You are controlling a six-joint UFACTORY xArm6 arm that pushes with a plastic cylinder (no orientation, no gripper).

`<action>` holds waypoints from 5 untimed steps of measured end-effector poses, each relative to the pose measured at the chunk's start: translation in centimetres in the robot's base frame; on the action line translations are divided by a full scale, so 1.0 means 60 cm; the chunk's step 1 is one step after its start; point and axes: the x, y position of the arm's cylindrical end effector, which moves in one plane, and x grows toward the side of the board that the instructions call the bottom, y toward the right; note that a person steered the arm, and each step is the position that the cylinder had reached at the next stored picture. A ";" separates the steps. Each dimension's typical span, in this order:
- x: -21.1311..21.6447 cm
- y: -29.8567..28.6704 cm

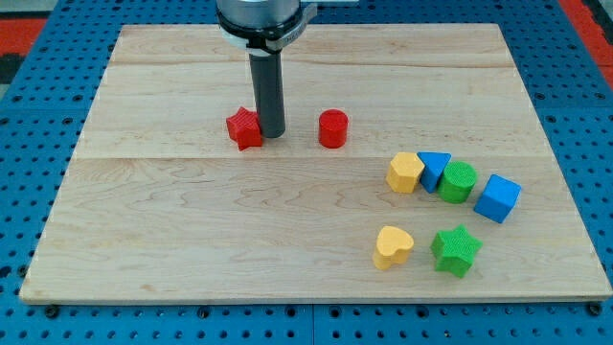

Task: Keep yellow hexagon on right side of red circle

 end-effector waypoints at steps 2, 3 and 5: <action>0.076 0.112; 0.114 0.112; 0.088 0.112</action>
